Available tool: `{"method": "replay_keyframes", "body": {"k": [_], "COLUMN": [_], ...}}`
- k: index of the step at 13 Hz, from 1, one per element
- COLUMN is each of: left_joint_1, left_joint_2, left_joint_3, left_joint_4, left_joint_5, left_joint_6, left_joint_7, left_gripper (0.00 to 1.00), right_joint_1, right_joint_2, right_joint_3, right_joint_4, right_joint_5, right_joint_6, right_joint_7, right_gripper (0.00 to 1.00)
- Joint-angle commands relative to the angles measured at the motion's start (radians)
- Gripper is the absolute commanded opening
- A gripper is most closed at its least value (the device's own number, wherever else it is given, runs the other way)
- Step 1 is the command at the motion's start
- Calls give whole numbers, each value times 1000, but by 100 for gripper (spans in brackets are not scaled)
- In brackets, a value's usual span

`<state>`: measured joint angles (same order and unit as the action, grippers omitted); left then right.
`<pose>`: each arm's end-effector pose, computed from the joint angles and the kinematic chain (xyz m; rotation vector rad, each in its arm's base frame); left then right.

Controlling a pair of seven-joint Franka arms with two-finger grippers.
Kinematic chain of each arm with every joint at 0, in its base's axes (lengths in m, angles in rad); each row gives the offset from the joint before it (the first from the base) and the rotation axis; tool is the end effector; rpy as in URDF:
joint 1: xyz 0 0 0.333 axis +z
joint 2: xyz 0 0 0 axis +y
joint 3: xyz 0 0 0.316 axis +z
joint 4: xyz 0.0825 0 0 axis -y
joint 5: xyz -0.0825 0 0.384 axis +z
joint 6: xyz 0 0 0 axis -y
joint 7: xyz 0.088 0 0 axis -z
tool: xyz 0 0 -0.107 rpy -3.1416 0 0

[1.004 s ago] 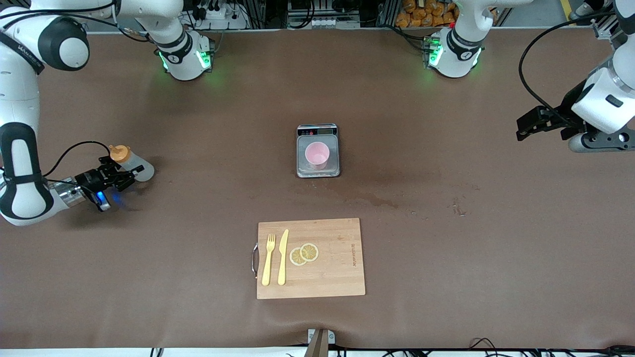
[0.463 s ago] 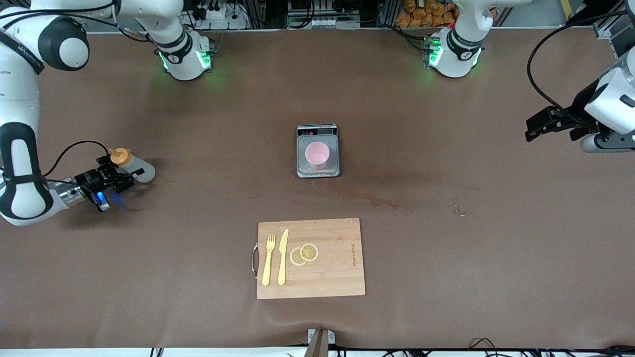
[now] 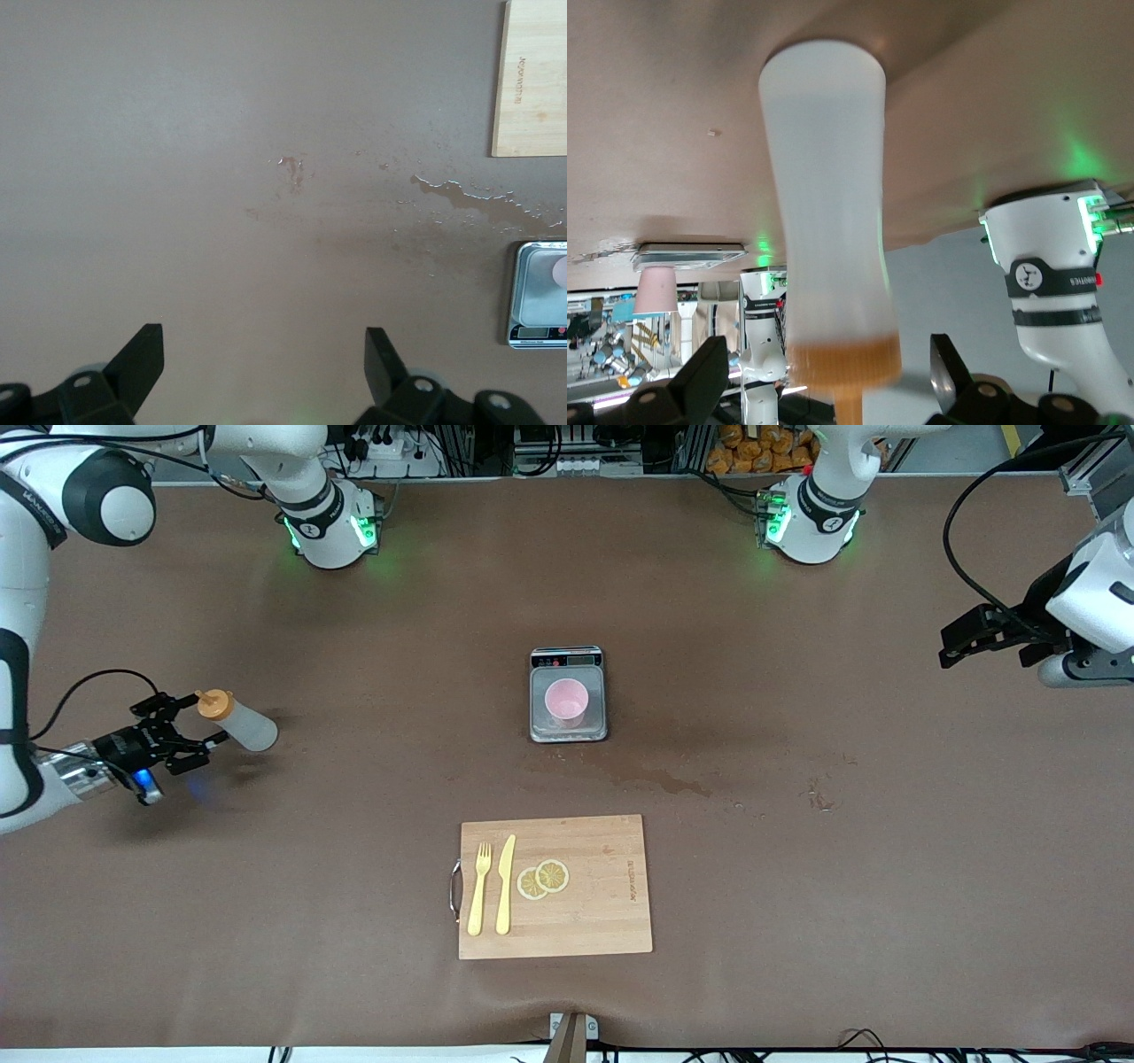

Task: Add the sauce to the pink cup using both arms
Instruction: 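Open the right gripper and withdraw it from the bottle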

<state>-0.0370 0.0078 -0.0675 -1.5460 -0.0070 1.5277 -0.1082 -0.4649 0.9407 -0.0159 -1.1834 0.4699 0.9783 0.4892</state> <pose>0.5496 -0.0583 0.6281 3.1366 0.0055 -0.0419 0.5799 -0.2293 0.2086 -2.0045 1.0443 1.4599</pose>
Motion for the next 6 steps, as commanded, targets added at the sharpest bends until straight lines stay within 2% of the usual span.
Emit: {"method": "replay_keyframes", "body": {"k": [1, 4, 6], "left_joint_1": [5, 3, 3], "left_joint_2": [-32, -34, -34], "left_joint_3": [-6, -8, -8], "left_joint_4": [-12, -14, -12], "left_joint_5": [4, 4, 4], "left_joint_6": [-17, -18, -18], "left_joint_7": [-1, -1, -2], "left_gripper": [100, 100, 100], "right_joint_1": [-9, 3, 20], "right_joint_2": [-22, -74, -121], "right_joint_3": [14, 17, 17], "right_joint_4": [77, 148, 171], "right_joint_5": [7, 7, 6], "right_joint_6": [-73, -90, -101], "right_joint_7": [86, 222, 233], "right_gripper": [100, 100, 100]}}
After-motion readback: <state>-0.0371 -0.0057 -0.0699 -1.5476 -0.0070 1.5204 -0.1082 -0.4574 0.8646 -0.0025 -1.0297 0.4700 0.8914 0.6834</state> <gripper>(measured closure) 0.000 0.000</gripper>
